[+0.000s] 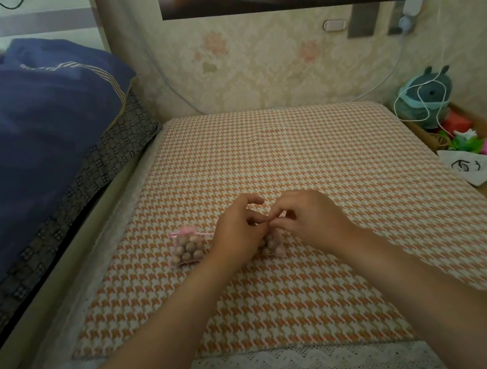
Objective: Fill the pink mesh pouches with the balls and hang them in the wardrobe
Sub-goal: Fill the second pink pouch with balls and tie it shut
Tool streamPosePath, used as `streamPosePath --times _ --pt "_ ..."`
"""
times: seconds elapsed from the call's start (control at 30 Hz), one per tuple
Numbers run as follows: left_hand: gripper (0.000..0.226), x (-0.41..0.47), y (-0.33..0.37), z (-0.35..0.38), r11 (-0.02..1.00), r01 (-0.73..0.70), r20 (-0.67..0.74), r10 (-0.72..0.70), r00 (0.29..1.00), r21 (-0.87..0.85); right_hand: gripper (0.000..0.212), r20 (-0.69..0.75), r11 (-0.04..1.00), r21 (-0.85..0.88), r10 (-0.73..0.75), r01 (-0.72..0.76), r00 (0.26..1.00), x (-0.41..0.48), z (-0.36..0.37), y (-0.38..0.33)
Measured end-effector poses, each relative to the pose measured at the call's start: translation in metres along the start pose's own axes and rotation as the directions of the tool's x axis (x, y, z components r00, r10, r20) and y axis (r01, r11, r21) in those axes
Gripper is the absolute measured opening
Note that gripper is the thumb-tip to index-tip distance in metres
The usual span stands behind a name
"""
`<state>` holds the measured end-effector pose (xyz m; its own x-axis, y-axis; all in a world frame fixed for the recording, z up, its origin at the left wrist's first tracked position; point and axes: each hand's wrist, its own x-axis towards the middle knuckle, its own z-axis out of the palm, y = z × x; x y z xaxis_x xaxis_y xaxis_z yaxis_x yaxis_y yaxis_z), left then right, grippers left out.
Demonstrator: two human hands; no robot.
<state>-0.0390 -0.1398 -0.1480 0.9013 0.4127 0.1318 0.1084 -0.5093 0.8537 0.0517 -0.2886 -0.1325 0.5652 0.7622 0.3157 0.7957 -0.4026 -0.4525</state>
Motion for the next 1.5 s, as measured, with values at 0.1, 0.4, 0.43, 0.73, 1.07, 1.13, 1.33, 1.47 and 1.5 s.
streamPosePath --times 0.1,0.4,0.43,0.73,1.07,1.13,1.33,1.47,1.5 --pt "0.035 -0.001 0.001 -0.002 1.0 0.004 0.026 -0.003 1.0 -0.017 0.005 -0.011 0.977 0.168 0.134 -0.13 0.991 -0.001 0.002 -0.003" --pt "0.027 -0.002 0.0 0.002 0.991 0.074 0.006 -0.074 0.997 -0.114 0.02 0.095 0.553 0.646 0.626 -0.527 0.774 0.001 0.022 -0.012" --pt "0.026 -0.002 0.0 0.003 0.991 0.076 0.004 -0.076 0.997 -0.106 0.019 0.069 0.557 0.639 0.645 -0.53 0.761 0.0 0.023 -0.013" --pt "0.017 -0.003 -0.001 0.002 0.993 0.108 -0.05 -0.11 0.993 -0.039 0.015 0.054 0.825 0.399 0.414 -0.4 0.908 -0.009 0.015 -0.021" --pt "0.017 -0.004 0.006 0.001 0.988 0.153 -0.059 -0.151 0.987 0.032 0.012 0.079 0.864 0.266 0.423 -0.428 0.903 -0.007 0.012 -0.02" --pt "0.017 -0.004 0.007 0.001 0.987 0.146 -0.075 -0.14 0.987 0.073 0.014 0.078 0.893 0.204 0.394 -0.401 0.916 -0.007 0.012 -0.02" --pt "0.015 -0.012 0.007 0.0 0.988 0.044 -0.125 -0.025 0.992 0.151 0.013 0.164 0.863 0.26 0.402 -0.432 0.901 -0.004 0.007 -0.015" --pt "0.012 -0.015 0.007 -0.002 0.985 -0.003 -0.1 0.021 0.995 0.171 0.02 0.298 0.794 0.342 0.415 -0.502 0.859 -0.006 0.0 -0.013" --pt "0.012 -0.016 0.007 -0.003 0.986 -0.013 -0.085 0.028 0.996 0.168 0.02 0.334 0.763 0.375 0.418 -0.526 0.845 -0.007 -0.002 -0.013"
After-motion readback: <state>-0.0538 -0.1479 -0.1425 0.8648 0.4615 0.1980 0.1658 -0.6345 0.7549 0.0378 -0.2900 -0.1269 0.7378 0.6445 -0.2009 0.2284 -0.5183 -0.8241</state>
